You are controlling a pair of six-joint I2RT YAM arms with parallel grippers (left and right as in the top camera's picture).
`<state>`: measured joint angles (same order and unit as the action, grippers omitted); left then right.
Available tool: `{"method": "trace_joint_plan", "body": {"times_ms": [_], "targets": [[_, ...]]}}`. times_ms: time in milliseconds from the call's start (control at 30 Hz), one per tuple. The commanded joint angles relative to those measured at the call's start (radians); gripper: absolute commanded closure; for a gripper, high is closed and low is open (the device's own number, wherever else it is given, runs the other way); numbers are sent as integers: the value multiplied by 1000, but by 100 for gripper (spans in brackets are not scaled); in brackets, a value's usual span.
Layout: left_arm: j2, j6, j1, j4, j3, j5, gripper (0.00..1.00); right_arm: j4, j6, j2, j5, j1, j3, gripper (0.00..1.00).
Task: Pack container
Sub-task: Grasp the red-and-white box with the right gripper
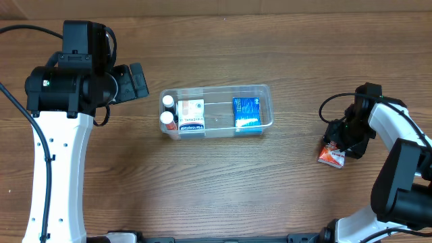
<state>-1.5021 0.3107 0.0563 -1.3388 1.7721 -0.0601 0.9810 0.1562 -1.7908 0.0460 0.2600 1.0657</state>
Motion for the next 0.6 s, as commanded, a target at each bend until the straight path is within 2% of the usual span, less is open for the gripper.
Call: {"method": "trace_joint_plan", "body": {"times_ms": [0, 300, 567], "targets": [[-3, -16, -3, 4, 13, 5, 0, -3, 0, 12, 20, -5, -3, 34], [-3, -16, -3, 4, 13, 5, 0, 144, -1, 49, 88, -57, 139, 32], [-3, -16, -3, 4, 13, 6, 0, 291, 0, 174, 112, -244, 428, 31]]}}
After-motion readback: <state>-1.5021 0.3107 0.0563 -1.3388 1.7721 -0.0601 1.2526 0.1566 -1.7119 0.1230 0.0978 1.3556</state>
